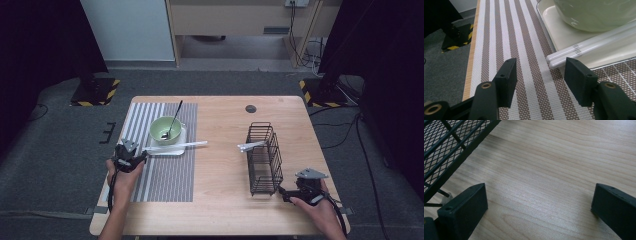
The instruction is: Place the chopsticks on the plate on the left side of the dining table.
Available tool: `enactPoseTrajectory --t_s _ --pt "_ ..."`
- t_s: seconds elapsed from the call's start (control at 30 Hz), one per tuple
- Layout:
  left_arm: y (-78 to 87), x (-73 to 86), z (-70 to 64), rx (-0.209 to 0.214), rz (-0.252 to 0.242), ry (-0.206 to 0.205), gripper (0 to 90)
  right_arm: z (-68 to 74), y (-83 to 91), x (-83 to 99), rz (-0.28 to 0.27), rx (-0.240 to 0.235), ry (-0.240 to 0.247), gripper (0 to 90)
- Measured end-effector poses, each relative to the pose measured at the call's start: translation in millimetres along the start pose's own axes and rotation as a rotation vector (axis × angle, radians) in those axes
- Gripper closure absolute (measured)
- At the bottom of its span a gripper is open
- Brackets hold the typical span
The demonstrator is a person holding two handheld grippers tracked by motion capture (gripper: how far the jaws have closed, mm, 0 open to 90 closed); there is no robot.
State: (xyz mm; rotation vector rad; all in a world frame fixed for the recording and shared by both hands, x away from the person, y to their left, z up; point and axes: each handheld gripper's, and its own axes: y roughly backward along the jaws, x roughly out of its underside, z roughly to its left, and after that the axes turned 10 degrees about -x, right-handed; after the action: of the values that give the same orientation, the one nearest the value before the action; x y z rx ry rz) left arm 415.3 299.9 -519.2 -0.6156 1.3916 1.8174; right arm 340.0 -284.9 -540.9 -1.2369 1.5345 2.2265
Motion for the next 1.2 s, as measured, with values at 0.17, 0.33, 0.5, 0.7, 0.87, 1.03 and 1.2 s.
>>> enactPoseTrajectory --t_s 0.17,0.33,0.5,0.7,0.87,1.03,1.2 --pt "-3.5 -0.8 -0.5 0.000 0.006 -0.014 43.3 0.0 0.0 0.0 0.000 0.000 0.001 0.5" --pt "-4.4 -5.0 2.8 -0.010 0.005 -0.016 42.7 0.0 0.0 0.0 0.000 0.000 0.001 0.5" --pt "-6.5 -3.6 5.6 -0.008 0.018 -0.008 42.0 0.1 0.0 0.1 0.000 0.001 0.001 0.5" --pt "-7.1 -3.6 6.0 -0.007 0.012 -0.003 41.8 0.3 0.1 0.1 0.000 0.002 0.001 0.6" --pt "-8.8 -4.3 6.5 -0.011 0.015 -0.005 41.8 0.3 0.1 0.1 0.000 0.002 0.000 0.6" --pt "-9.3 -5.4 8.0 -0.015 0.014 -0.003 41.8 0.3 0.1 0.1 0.000 0.003 0.001 0.6" --pt "-11.1 -5.0 8.8 -0.017 0.019 -0.002 41.8 0.4 0.1 0.1 0.000 0.003 0.000 0.6"
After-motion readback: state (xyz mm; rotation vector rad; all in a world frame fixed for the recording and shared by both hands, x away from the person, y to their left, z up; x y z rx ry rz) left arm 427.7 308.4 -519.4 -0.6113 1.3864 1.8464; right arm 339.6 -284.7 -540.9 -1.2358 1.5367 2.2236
